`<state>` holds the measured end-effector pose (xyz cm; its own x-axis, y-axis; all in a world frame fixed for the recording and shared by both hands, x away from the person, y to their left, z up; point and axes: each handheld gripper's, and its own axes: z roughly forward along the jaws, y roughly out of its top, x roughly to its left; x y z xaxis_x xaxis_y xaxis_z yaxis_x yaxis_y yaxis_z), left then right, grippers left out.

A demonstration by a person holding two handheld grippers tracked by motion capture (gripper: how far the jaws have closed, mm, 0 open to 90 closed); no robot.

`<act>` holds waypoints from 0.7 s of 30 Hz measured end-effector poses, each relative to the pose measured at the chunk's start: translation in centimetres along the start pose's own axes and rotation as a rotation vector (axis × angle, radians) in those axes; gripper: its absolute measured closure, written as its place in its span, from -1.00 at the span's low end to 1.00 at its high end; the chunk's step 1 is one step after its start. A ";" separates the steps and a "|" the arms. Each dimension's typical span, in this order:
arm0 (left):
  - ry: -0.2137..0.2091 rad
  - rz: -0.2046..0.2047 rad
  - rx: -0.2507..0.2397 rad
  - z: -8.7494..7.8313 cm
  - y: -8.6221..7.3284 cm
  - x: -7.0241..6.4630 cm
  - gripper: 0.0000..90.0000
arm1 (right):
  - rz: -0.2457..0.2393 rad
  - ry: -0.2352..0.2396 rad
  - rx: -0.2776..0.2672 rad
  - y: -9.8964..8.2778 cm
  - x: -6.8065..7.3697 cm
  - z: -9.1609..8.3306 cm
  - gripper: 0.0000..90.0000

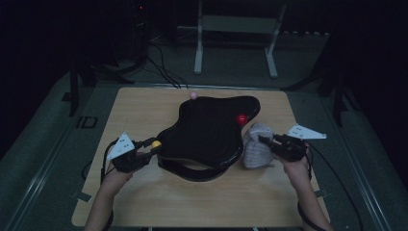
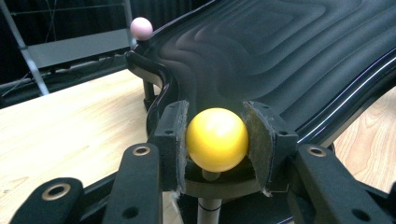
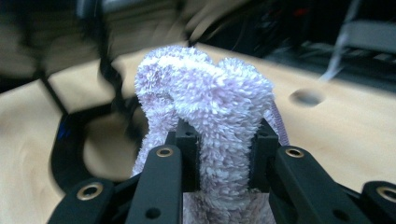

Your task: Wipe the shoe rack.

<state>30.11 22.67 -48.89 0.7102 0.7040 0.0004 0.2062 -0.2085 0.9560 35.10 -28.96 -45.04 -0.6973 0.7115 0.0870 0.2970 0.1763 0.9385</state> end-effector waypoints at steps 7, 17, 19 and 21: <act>-0.004 -0.004 -0.003 0.0 0.0 0.1 0.32 | -0.034 -0.040 -0.119 5.2 -0.3 -1.8 0.60; -0.014 -0.006 -0.007 0.0 -0.1 0.2 0.33 | -0.064 -0.106 -0.041 7.1 0.0 0.9 0.60; -0.016 -0.007 -0.009 0.0 -0.1 0.2 0.33 | -0.029 -0.092 -0.039 6.4 -0.3 1.1 0.60; -0.018 -0.009 -0.010 0.0 -0.1 0.2 0.33 | -0.017 -0.098 -0.028 6.0 -0.5 1.0 0.60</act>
<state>30.25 22.87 -49.02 0.7203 0.6936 -0.0130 0.2054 -0.1952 0.9590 37.90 -27.62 -39.75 -0.6344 0.7720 0.0393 0.2662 0.1704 0.9487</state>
